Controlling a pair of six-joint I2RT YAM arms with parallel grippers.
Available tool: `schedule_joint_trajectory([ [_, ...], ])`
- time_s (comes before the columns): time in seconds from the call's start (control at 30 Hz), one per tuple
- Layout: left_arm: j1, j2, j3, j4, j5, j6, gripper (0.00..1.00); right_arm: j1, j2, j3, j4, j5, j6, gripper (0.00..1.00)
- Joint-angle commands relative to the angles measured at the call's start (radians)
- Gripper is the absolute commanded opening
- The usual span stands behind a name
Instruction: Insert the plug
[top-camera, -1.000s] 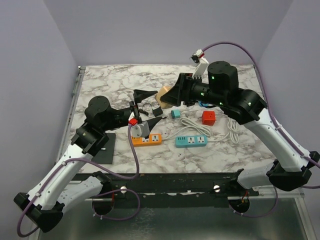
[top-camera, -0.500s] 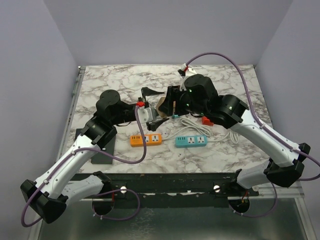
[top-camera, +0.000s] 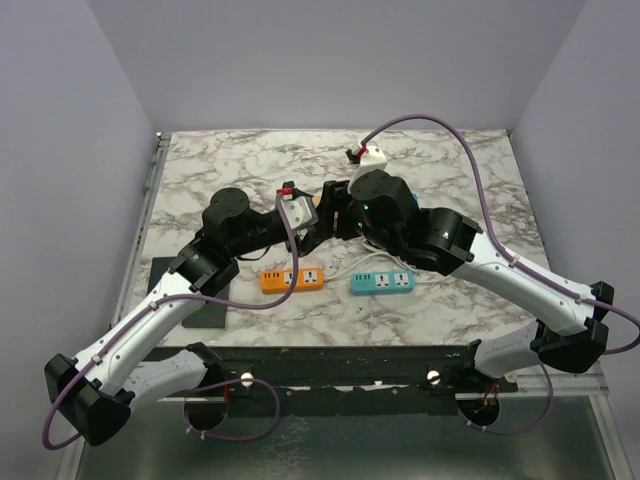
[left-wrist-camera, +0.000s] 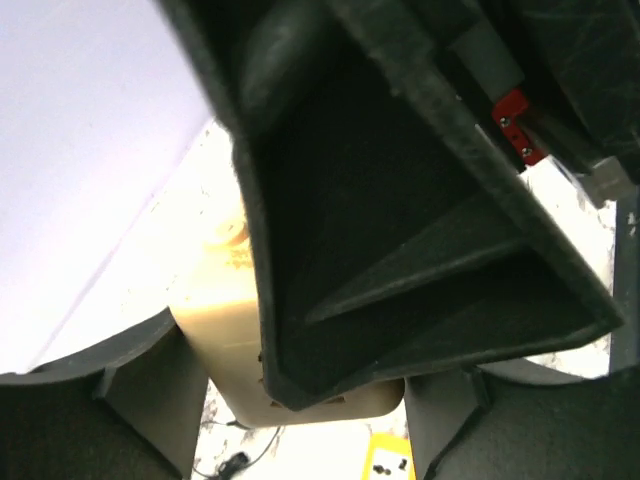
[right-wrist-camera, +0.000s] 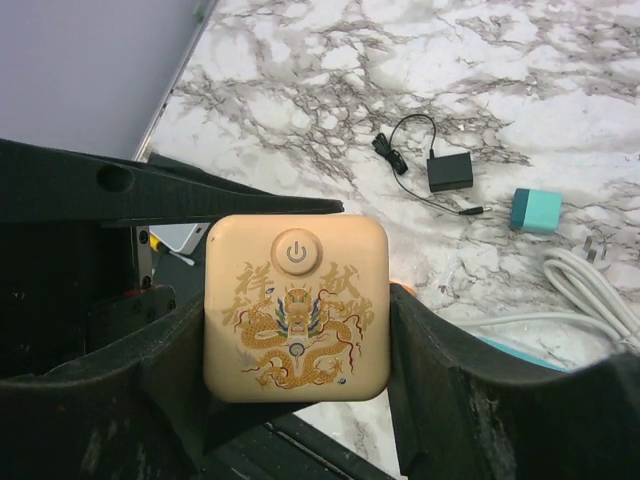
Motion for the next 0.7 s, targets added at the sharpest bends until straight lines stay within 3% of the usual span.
schedule_joint_trajectory([
  [0.0,-0.009,-0.024,-0.012,0.038,-0.077,-0.050,0.45,0.030,0.007,0.003,0.069,0.069,0.009,0.03],
  [0.03,-0.010,-0.028,-0.018,0.038,-0.075,-0.028,0.20,0.030,0.011,0.006,0.064,0.065,0.020,0.08],
  [0.1,-0.011,-0.045,-0.034,0.038,-0.053,0.019,0.03,0.030,0.015,0.018,0.043,0.064,0.044,0.30],
  [0.2,-0.011,-0.094,-0.083,0.070,-0.009,0.135,0.00,0.028,0.027,0.076,-0.033,0.079,0.074,0.65],
  [0.27,-0.012,-0.121,-0.116,0.096,-0.001,0.200,0.00,0.028,0.043,0.126,-0.088,0.068,0.083,0.77],
  [0.43,-0.013,-0.137,-0.137,0.103,0.024,0.312,0.00,0.028,0.083,0.212,-0.200,0.023,0.136,0.88],
  [0.67,-0.015,-0.146,-0.143,0.102,0.017,0.355,0.00,0.028,0.090,0.215,-0.281,0.016,0.178,0.86],
])
